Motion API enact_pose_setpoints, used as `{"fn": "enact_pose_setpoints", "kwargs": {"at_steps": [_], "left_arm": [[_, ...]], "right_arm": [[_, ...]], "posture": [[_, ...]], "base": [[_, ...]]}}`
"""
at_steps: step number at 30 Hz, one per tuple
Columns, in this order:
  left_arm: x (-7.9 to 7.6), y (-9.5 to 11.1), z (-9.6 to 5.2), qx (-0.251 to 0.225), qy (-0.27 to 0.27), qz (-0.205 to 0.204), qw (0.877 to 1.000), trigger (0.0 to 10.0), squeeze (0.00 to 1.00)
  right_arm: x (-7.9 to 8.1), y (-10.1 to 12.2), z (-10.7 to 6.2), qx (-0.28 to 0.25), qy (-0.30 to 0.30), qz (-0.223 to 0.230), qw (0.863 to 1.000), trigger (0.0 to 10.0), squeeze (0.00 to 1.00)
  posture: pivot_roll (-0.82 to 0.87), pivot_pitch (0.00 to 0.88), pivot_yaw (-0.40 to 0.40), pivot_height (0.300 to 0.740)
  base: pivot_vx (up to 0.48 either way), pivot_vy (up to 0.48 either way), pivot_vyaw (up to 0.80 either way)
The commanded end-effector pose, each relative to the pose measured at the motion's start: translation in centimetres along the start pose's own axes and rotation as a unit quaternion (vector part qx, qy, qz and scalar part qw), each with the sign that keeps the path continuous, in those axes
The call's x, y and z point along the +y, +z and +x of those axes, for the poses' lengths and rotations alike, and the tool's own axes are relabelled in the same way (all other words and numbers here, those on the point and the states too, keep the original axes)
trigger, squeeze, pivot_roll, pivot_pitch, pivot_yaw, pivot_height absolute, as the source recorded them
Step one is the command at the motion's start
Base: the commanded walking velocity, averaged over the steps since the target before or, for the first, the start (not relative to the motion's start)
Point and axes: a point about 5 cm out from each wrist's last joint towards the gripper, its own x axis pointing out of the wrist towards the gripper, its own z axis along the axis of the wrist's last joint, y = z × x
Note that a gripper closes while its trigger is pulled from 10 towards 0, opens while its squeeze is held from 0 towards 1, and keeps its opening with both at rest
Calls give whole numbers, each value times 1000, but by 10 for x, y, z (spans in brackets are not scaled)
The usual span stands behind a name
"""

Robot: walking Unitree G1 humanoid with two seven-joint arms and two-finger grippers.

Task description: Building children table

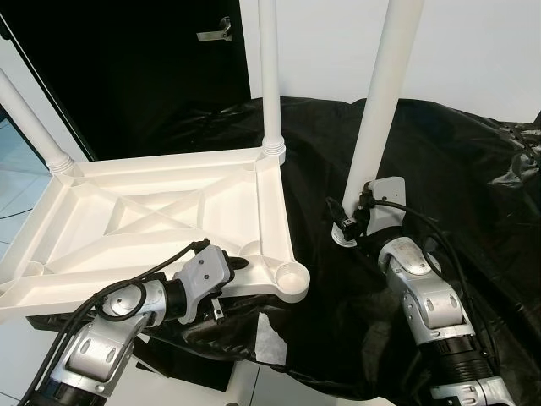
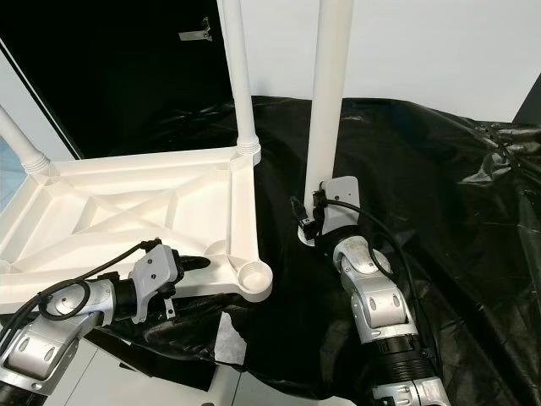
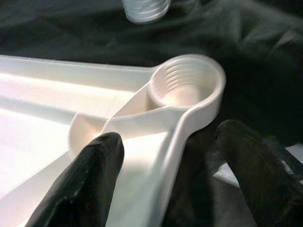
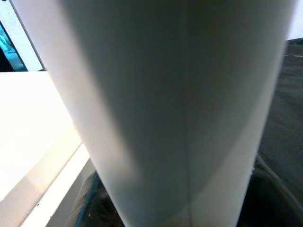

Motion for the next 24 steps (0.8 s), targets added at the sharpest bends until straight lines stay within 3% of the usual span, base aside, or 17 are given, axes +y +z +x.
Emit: {"fn": "enact_pose_setpoints", "kwargs": {"at_steps": [1, 4, 15, 17, 18, 19, 24], "left_arm": [[4, -6, 4, 27, 25, 31, 999, 10000, 0], [6, -12, 8, 51, 29, 43, 997, 10000, 0], [-4, -11, 39, 52, -12, 77, 996, 10000, 0], [-4, -11, 39, 52, -12, 77, 996, 10000, 0], [-4, -2, 55, 36, -7, 74, 997, 10000, 0], [-4, 2, 61, 28, -5, 73, 997, 10000, 0], [-6, 10, 73, 15, -4, 68, 998, 10000, 0]], "right_arm": [[2, 6, 3, -14, 4, -5, 1000, 10000, 0], [3, 7, 4, -17, 3, -6, 1000, 10000, 0], [1, 11, 4, -26, -5, -8, 1000, 10000, 0], [1, 11, 4, -26, -5, -8, 1000, 10000, 0], [0, 12, 4, -27, -9, -8, 1000, 10000, 0], [0, 13, 4, -27, -9, -8, 1000, 10000, 0], [0, 13, 4, -26, -10, -9, 1000, 10000, 0]], "posture": [[30, 0, 32, 740], [27, 0, 38, 740], [15, 0, 47, 740], [15, 0, 47, 740], [11, 0, 49, 740], [10, 0, 50, 740], [5, 0, 53, 740]], "base": [[0, 0, 0], [0, 0, 0], [0, 0, 0], [0, 0, 0], [0, 0, 0], [0, 0, 0], [0, 0, 0]]}}
